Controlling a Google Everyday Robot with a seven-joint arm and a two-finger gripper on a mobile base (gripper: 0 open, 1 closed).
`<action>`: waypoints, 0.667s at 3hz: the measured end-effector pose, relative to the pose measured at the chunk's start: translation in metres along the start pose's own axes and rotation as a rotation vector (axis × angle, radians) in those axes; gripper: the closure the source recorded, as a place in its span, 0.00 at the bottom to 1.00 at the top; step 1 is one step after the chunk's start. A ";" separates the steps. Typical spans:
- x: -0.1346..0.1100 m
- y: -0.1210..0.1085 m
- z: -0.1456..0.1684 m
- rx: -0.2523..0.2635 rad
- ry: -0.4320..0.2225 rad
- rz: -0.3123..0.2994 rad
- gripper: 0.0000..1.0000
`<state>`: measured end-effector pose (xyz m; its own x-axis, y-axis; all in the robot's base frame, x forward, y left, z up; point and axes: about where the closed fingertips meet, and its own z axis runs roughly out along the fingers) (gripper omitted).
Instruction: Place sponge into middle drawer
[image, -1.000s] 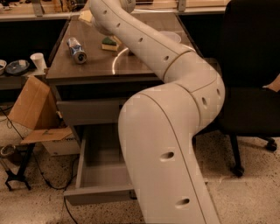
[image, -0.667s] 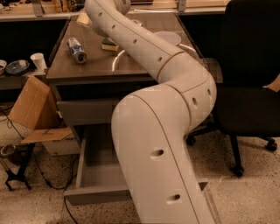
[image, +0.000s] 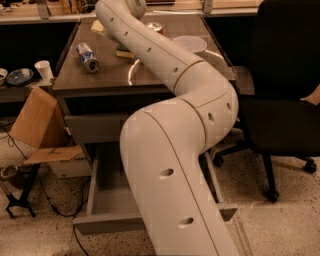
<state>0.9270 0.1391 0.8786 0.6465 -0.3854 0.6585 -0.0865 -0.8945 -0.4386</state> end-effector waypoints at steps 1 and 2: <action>0.000 0.003 0.004 -0.010 0.002 -0.018 0.00; -0.002 0.004 0.008 -0.014 -0.002 -0.041 0.00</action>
Offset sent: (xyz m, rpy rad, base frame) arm 0.0097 -0.0009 -0.0041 -0.0587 -0.0114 0.0328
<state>0.9316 0.1384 0.8706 0.6512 -0.3475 0.6747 -0.0703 -0.9128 -0.4023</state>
